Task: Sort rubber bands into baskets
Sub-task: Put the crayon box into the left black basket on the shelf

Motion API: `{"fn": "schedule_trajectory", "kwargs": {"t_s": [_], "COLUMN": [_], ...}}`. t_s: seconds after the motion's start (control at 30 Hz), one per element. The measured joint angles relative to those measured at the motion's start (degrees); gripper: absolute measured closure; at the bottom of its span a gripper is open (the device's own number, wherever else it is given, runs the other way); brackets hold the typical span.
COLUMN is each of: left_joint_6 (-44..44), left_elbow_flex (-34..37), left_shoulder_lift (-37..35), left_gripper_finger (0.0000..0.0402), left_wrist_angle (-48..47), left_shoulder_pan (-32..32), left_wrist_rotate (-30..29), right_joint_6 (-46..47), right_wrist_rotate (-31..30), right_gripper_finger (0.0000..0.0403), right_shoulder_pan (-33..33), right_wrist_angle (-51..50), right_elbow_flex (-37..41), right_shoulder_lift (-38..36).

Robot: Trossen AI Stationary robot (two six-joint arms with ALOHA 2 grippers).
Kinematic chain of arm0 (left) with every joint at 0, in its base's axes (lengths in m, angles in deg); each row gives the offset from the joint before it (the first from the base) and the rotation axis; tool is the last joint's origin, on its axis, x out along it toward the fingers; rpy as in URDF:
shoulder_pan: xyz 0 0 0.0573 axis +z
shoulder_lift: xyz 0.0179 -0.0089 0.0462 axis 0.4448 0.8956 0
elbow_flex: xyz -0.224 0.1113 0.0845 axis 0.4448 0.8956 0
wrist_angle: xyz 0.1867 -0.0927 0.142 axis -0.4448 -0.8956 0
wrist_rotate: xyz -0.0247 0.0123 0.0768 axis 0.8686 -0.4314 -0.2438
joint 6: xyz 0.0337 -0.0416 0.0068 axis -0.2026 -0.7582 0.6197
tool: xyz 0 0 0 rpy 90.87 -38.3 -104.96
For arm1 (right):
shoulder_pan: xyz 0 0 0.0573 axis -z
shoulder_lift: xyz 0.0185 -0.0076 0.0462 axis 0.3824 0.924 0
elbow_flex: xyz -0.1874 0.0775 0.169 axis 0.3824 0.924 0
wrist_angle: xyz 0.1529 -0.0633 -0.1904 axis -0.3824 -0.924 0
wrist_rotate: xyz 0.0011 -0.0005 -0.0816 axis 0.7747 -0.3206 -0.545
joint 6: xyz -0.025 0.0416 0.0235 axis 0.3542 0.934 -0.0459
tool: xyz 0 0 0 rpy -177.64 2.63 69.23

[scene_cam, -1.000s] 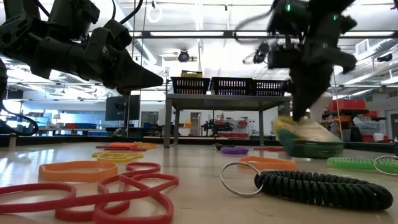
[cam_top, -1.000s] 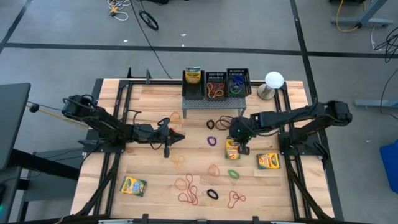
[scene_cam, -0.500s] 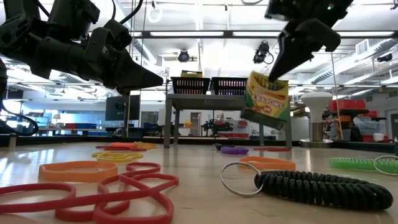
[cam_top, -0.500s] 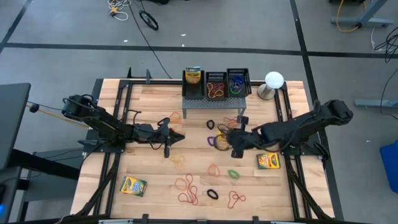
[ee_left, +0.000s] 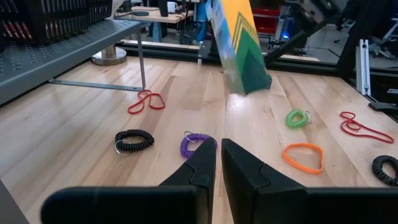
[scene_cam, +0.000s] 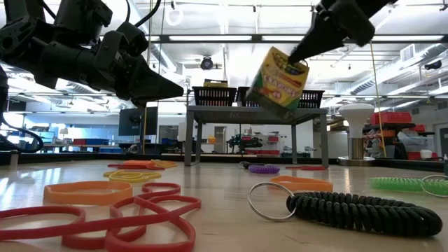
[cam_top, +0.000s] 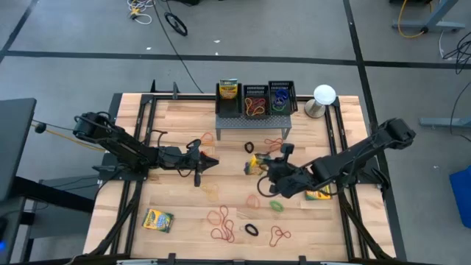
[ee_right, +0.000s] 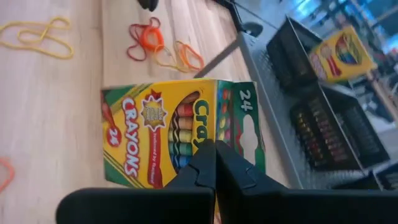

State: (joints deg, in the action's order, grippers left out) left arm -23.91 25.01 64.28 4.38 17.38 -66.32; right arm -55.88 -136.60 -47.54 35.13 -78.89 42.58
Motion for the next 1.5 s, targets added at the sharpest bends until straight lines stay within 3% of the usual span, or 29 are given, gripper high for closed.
{"fn": "schedule_trajectory", "kwargs": {"t_s": [0.17, 0.57, 0.77, 1.13, 1.33, 1.5], "left_joint_6": [0.0, 0.0, 0.0, -0.2, -5.9, -12.3], "left_elbow_flex": [0.0, 0.0, 0.0, 0.0, 0.0, -0.5], "left_shoulder_lift": [0.0, 0.0, 0.0, 0.0, 0.0, 0.0], "left_gripper_finger": [0.0365, 0.0365, 0.0365, 0.0365, 0.0365, 0.0365], "left_wrist_angle": [0.2, 0.4, 0.4, 3.0, 2.9, 0.4], "left_shoulder_pan": [0.0, 0.0, 0.0, 0.0, 0.0, 0.0], "left_wrist_rotate": [0.0, 0.0, 0.0, 0.0, 0.0, -0.4], "right_joint_6": [-6.0, -19.0, -25.1, -28.1, -31.9, -40.5], "right_wrist_rotate": [0.0, -4.3, -6.1, -7.8, -6.9, -6.7], "right_gripper_finger": [0.0403, 0.0403, 0.0403, 0.0403, 0.0403, 0.0403], "right_shoulder_pan": [0.0, -0.2, -0.2, 0.5, 1.7, 3.7], "right_wrist_angle": [6.6, 12.1, 18.0, 20.4, 23.5, 27.4], "right_elbow_flex": [-0.1, -4.7, -4.7, -4.7, -4.7, -4.7], "right_shoulder_lift": [4.7, 13.3, 15.2, 15.2, 16.4, 21.4]}}
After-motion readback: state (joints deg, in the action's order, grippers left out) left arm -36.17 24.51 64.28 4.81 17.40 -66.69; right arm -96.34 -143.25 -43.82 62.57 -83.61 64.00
